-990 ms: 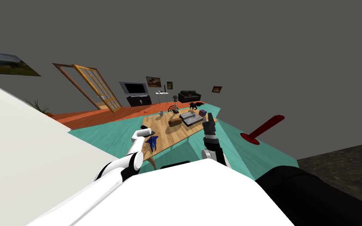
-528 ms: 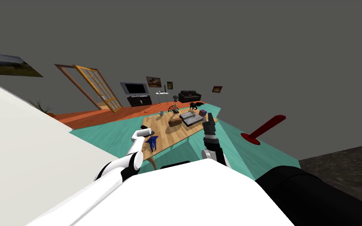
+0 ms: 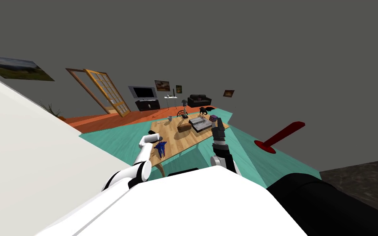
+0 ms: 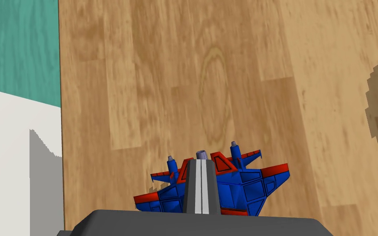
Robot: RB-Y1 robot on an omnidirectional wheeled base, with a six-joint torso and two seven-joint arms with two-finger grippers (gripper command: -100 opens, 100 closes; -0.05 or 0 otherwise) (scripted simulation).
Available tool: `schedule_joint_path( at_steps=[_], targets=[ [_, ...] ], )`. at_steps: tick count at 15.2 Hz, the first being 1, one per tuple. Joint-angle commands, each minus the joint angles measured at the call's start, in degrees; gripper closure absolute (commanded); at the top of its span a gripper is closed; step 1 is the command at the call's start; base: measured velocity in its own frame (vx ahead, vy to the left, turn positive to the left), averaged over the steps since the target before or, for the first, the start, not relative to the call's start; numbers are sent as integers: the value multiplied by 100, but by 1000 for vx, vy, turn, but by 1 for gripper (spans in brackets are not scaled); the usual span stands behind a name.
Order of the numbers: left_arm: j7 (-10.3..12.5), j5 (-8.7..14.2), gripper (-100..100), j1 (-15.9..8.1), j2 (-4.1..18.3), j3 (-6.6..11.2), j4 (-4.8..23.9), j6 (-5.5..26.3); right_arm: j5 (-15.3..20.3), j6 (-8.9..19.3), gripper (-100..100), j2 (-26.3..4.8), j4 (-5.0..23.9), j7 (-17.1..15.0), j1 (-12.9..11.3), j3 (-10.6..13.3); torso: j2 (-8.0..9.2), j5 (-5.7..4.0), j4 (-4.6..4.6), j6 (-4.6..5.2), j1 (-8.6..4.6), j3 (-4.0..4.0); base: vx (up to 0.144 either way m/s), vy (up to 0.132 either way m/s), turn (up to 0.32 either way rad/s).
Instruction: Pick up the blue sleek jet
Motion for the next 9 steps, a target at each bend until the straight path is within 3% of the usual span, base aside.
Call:
schedule_joint_path(
  at_steps=[1, 2, 3, 9],
  targets=[
    [-2, -14, 100, 66, -66, -27, -179, 105, 0, 0, 0, 0, 0, 0, 0, 0, 0, 0, 0, 0, 0, 0, 5, 15, 36],
    [0, -8, 100, 28, -32, -14, -80, 46, 0, 0, 0, 0, 0, 0, 0, 0, 0, 0, 0, 0, 0, 0, 2, 8, 9],
    [75, -168, -100, 131, 51, -32, -47, 48, 0, 0, 0, 0, 0, 0, 0, 0, 0, 0, 0, 1, -2, 0, 16, -74, -16],
    [268, -596, -100, 398, 295, -75, 109, 0, 0, 0, 0, 2, 0, 0, 0, 2, -23, -19, -6, 3, -90, -13, 57, -185, 2]
  ],
)
